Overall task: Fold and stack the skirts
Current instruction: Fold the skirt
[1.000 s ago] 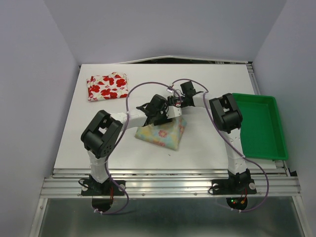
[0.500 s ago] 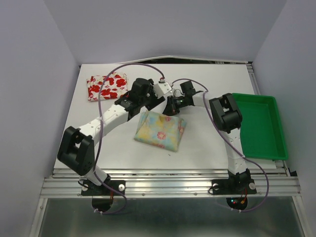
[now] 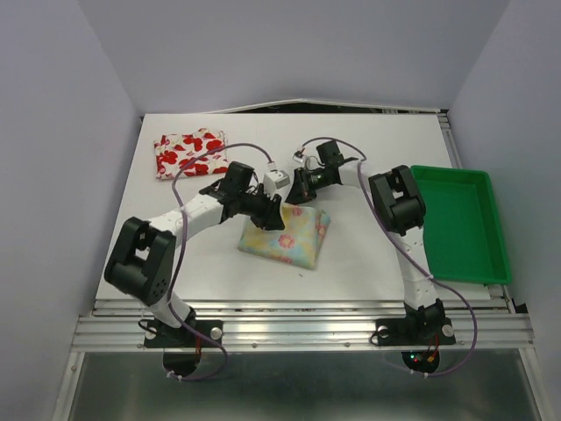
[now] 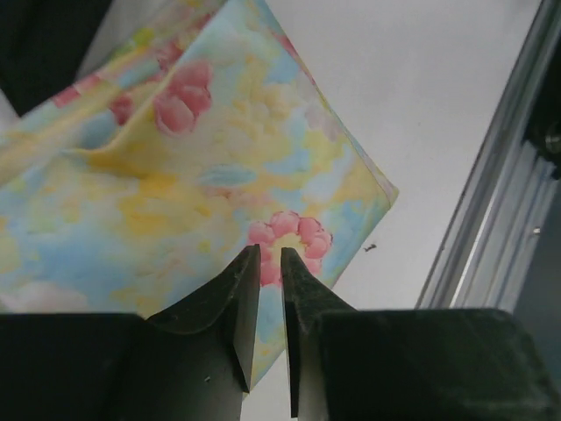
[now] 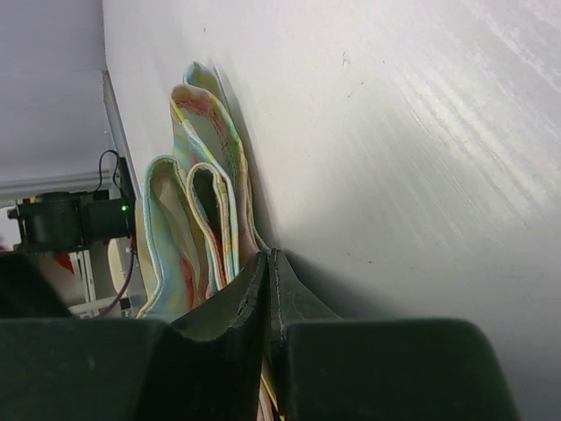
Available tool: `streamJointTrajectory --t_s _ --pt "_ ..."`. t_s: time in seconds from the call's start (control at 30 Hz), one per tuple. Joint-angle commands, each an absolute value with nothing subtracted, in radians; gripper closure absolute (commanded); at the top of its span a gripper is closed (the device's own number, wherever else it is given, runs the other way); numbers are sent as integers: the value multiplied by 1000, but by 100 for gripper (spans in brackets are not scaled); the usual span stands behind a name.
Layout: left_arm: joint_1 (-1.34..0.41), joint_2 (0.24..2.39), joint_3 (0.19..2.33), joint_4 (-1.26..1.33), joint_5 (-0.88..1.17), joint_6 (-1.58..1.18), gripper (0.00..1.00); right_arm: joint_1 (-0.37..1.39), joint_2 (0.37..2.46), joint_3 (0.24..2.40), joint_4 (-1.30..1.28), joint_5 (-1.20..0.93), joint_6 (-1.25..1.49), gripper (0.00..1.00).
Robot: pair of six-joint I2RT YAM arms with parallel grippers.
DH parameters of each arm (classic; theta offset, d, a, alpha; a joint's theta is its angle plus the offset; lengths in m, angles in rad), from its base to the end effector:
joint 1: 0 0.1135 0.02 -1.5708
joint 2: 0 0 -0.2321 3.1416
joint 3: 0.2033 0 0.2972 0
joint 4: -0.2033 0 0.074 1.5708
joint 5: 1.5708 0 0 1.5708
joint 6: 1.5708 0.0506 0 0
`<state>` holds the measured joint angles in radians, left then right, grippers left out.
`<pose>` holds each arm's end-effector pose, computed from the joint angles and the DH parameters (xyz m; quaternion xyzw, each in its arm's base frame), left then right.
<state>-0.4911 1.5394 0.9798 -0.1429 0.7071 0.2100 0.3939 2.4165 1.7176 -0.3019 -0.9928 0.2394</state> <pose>0.3170 -0.2068 0.1692 0.4291 0.7493 -0.3663 0.3467 0.4547 0.2349 0.0405 -0.1986 0.8310 0.5113 0.0926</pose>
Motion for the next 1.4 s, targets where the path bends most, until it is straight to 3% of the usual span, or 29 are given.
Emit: streamJointTrajectory --t_s 0.0,0.17,0.33,0.47,0.6,0.8,1.03,1.37 --pt "-440 1630 919 3 1018 -62 73 402 2482 1759 -347 -887 195 89" --pt "-403 1810 911 316 1042 -279 75 402 2493 1827 -373 -835 170 87" --pt "-345 1988 939 448 983 -423 78 361 2438 1939 -383 -682 167 67" --pt "-305 2046 953 477 953 -453 80 270 2361 1983 -383 -675 231 53" --pt "-287 2095 1021 477 939 -446 80 245 2211 1829 -374 -771 313 52" --pt "-287 2148 1077 479 933 -471 80 273 2008 1409 -82 -1015 592 52" --pt "-287 2146 1060 476 925 -477 80 356 2068 1305 184 -1071 801 53" --pt "-255 2128 1025 430 916 -423 80 285 2266 1307 199 -899 810 63"
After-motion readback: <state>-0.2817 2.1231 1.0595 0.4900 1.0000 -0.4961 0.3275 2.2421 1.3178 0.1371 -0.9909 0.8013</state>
